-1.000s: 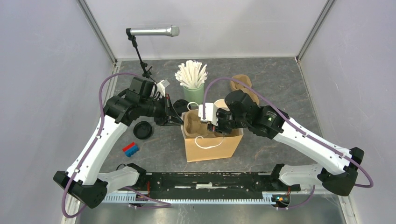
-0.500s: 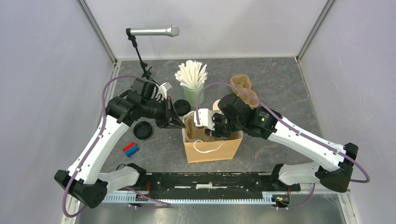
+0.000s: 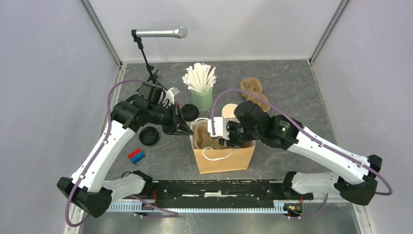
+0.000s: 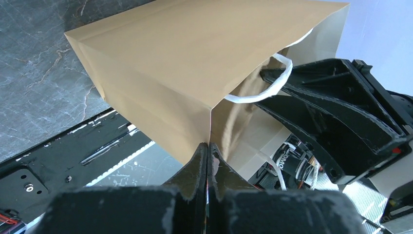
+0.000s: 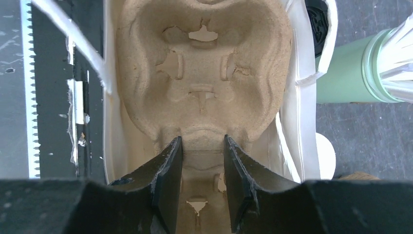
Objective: Pack the takeout coffee
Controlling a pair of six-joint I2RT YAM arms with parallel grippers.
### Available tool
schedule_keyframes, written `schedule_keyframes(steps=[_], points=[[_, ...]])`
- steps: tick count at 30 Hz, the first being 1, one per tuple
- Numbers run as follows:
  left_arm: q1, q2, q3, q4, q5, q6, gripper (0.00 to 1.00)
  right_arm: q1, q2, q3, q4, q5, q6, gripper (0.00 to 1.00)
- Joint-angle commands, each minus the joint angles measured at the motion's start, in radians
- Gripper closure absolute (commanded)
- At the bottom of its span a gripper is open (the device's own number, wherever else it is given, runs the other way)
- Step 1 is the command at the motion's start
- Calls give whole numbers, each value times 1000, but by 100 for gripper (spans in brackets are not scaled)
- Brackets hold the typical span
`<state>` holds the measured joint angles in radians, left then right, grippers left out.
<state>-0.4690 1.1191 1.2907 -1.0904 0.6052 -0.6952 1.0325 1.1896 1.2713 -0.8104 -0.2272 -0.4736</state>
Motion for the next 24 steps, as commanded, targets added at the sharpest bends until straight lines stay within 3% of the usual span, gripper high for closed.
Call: schedule_keyframes(steps=[1,16,24], points=[[-4,-10,17,-1,11,13,98,5,-43,-24,-27,-48,-28,60],[-3,-16,8,0,31,17,97,21,45,-49,-54,46,-77,60],[-3,-18,7,-1,41,23,91,21,55,-72,-24,64,-62,48]])
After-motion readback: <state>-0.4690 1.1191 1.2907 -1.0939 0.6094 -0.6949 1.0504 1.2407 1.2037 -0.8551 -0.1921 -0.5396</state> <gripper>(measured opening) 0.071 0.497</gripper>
